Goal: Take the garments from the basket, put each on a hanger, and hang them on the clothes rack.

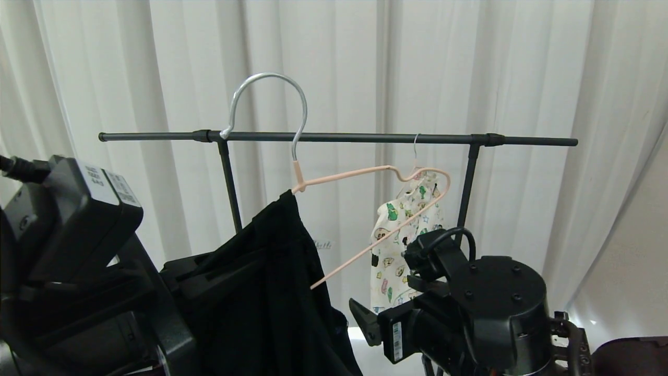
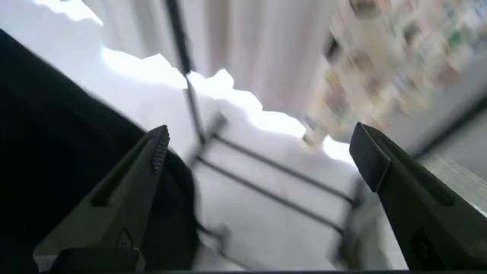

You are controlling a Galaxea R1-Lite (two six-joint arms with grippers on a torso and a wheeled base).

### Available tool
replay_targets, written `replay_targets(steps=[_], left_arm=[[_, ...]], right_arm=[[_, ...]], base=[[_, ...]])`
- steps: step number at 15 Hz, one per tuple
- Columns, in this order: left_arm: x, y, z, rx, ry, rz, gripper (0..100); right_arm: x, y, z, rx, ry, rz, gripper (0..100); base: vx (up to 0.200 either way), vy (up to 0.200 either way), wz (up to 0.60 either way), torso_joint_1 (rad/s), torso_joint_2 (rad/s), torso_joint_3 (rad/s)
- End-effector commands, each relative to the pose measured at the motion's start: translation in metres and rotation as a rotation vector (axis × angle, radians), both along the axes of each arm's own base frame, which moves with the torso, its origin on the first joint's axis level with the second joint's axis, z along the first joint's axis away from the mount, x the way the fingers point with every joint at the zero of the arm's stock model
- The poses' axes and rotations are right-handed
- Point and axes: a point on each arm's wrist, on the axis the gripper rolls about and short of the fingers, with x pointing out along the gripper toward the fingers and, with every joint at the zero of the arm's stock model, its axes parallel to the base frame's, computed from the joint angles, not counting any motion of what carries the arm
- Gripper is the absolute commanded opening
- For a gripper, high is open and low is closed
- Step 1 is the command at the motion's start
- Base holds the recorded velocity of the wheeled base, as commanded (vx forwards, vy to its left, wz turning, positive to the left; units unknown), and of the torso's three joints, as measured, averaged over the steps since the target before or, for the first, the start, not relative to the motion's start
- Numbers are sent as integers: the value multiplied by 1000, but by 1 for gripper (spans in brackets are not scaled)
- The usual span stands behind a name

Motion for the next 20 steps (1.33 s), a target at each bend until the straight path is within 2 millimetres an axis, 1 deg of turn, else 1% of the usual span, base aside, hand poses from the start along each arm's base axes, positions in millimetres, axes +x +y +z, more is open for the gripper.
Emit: replay_targets(steps=[1,3,5,8,10,12,13,16,19,20], left_arm=[[0,0,0,0,-1,-1,0],[0,0,0,-1,-1,-3,0],[-1,-1,1,-3,-3,-9,0],[-3,-3,2,-6,-6,-27,0],[-5,-5,5,-12,-12,-43,0],[-6,-3,7,-21,-20,-43,0],[-7,-2,5,-18,-17,-43,0],[-9,0,-1,-3,-4,-40,0],[-7,1,-4,5,3,-24,0],[-6,4,-10,18,14,-12,0]], right_arm=[[-3,-1,8,30,-12,14,100],[-15,6,6,28,-6,62,100],[-20,12,1,14,4,95,100],[-16,24,-4,-2,12,139,100],[-10,24,-15,-40,24,116,100],[3,20,-23,-80,23,41,100],[11,14,-27,-134,16,-7,100],[26,2,-28,-189,-7,-96,100],[30,-18,-31,-242,-11,-129,100],[30,-31,-31,-259,-9,-147,100]], base=[[0,0,0,0,0,0],[0,0,0,0,0,0],[0,0,0,0,0,0],[0,0,0,0,0,0],[0,0,0,0,0,0],[0,0,0,0,0,0],[0,0,0,0,0,0],[0,0,0,0,0,0],[0,0,0,0,0,0],[0,0,0,0,0,0]])
